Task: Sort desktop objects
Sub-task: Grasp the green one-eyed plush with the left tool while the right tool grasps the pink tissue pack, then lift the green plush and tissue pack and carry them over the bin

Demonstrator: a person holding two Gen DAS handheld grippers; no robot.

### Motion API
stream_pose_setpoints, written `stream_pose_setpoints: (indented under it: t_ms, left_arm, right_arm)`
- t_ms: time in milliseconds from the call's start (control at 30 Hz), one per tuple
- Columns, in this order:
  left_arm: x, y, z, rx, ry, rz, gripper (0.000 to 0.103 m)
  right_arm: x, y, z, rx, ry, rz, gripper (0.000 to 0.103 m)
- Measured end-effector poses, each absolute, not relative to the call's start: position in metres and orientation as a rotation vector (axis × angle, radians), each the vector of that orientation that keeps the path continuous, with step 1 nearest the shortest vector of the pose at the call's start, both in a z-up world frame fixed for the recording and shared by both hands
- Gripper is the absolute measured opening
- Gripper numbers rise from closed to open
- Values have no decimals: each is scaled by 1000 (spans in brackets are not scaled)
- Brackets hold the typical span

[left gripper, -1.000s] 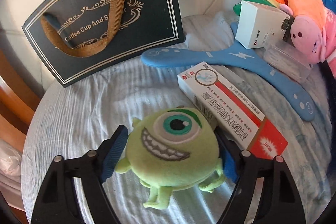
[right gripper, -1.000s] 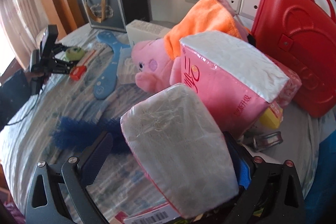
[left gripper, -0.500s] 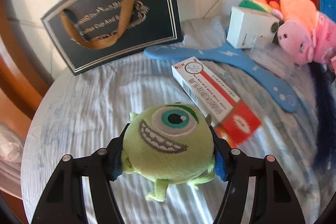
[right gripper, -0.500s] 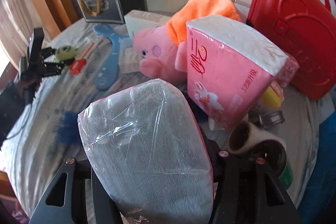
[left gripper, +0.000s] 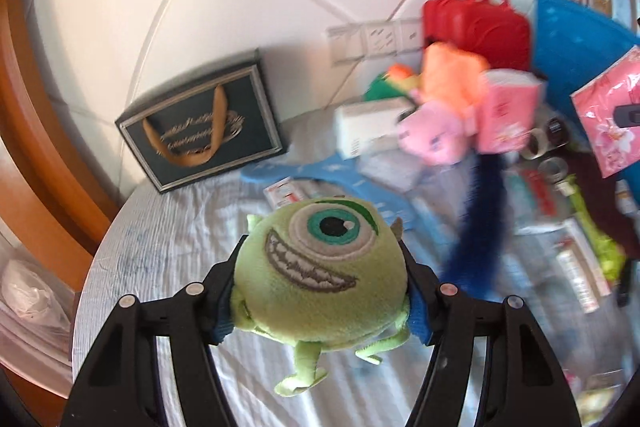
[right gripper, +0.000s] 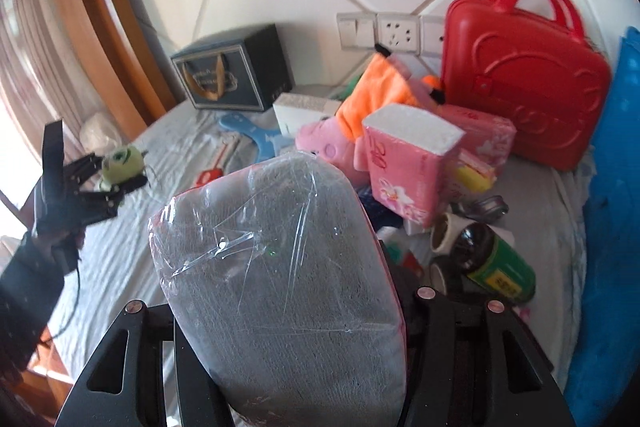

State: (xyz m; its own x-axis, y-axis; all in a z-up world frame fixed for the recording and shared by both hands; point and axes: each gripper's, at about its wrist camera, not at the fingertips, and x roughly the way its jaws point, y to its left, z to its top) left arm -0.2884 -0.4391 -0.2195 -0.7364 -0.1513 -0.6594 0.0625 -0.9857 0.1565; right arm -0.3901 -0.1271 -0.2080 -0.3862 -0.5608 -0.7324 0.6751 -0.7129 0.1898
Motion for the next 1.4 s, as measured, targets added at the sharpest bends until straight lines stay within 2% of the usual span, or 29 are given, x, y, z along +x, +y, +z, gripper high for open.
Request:
stream_pose_setpoints:
  t_ms: [167,433,767,1100,1300,1400]
  left_arm:
    - [-264,-378,-183,1036,-239,-2924,65]
    - [-245,-253,-122,913,-418,-3209,65]
    - [-247,-78,-46,711,-558,-3424,65]
    - [-289,88,-2,610,-578,-3504,65]
    - [-319,141,4,679,-541,-3491,66]
    - [-327,160,6,685,-582,-3453,67]
  right_arm:
    - [-348,-77,-166,976,111,-2222,54]
    - [-278,15,-102,826,-56,-2436,54]
    - [-224,130,-54,631,-182,-2598,54]
    - [-235,283,-11,574,-178,-2753,54]
    - [-280,330,-11,620,-186,-2804,54]
    - [-294,346,-15,620,-213,-2832,55]
